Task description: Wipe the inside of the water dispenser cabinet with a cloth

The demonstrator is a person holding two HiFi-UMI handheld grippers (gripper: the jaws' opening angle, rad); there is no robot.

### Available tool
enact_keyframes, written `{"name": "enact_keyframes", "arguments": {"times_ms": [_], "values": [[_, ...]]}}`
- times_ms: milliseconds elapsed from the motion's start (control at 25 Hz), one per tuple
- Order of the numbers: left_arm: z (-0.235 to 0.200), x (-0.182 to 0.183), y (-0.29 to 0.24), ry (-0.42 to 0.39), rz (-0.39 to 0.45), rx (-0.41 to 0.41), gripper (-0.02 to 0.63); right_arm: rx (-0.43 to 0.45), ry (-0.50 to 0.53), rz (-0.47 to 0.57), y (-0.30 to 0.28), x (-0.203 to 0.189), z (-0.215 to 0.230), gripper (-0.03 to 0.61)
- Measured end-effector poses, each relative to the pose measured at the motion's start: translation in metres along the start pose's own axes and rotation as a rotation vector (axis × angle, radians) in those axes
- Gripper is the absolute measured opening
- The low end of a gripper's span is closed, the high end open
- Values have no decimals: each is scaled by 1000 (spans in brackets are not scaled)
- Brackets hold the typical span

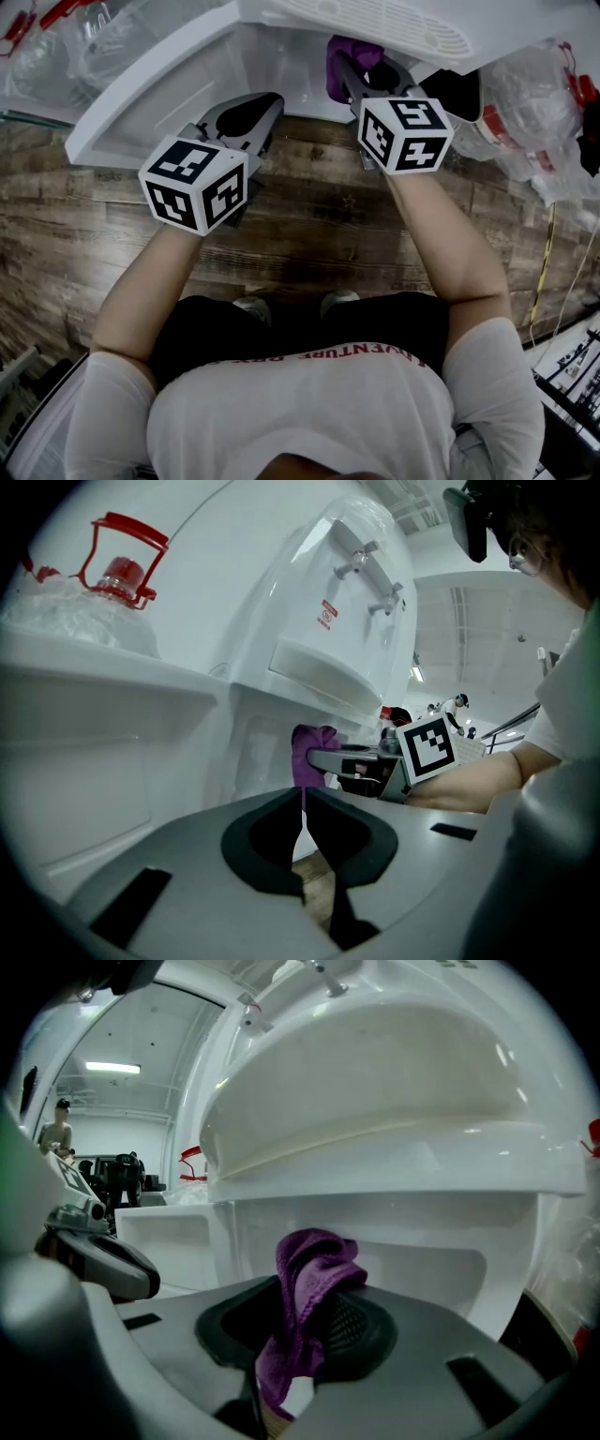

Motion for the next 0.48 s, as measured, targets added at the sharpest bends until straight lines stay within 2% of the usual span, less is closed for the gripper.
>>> {"name": "enact_keyframes", "arguments": {"times_ms": [480], "values": [[-10,-9,12,12,-16,32,35,167,66,-27,-29,-8,-67,109]]}}
Point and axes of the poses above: the fingertips, and each gripper's own axes: y backward along the fingers, z to its right, x out of its top, the point moved 8 cm from there along y, backward along the fingers, and after that the axes turned 15 degrees about -y, right-handed, at the moved point
